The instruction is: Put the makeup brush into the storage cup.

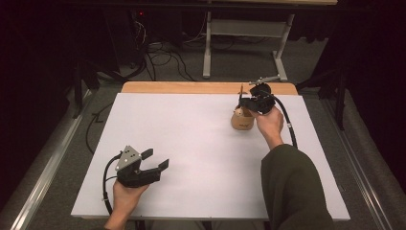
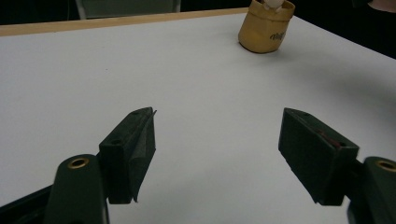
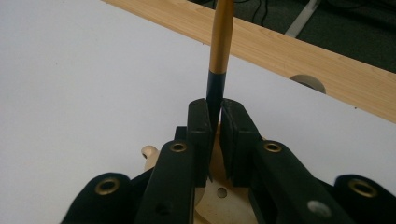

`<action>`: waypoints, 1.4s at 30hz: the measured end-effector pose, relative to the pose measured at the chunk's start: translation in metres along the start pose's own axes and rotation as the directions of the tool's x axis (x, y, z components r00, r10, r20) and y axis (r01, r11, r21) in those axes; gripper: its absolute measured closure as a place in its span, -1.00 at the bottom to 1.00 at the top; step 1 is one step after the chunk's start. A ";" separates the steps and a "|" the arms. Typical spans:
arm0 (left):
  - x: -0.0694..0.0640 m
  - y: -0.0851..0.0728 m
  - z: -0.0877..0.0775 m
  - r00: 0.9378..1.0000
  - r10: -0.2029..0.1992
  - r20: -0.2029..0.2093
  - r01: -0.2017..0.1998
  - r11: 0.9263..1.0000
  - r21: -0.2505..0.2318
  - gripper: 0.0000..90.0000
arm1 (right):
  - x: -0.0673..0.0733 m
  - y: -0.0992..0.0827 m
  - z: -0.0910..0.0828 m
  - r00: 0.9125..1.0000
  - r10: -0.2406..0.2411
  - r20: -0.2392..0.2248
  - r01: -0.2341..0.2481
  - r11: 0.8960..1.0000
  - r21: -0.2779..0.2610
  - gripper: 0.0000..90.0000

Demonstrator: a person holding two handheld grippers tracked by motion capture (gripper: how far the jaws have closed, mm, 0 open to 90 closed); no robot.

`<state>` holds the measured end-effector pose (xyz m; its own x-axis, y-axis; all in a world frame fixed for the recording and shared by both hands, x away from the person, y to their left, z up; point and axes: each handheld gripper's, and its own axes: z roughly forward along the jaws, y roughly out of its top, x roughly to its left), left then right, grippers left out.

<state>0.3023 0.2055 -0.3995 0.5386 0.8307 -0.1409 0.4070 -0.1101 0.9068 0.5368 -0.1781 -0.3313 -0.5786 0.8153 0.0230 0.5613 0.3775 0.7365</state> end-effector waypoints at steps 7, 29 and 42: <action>0.000 0.000 0.000 1.000 0.002 0.001 -0.002 1.000 0.002 -0.38 | 0.000 -0.001 0.000 1.000 0.026 -0.012 -0.026 1.000 0.004 0.62; -0.001 0.000 0.001 1.000 0.004 0.002 -0.004 1.000 0.003 -0.39 | 0.009 -0.007 -0.027 0.999 0.019 -0.048 -0.021 0.998 -0.053 0.05; -0.001 0.000 0.001 1.000 0.002 0.001 -0.002 1.000 0.006 -0.39 | 0.015 -0.011 -0.037 1.000 0.012 -0.017 -0.013 0.997 -0.074 -0.14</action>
<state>0.3025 0.2044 -0.4001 0.5397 0.8302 -0.1394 0.4101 -0.1146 0.9048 0.4994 -0.1865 -0.3140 -0.5817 0.8123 0.0429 0.5234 0.3334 0.7842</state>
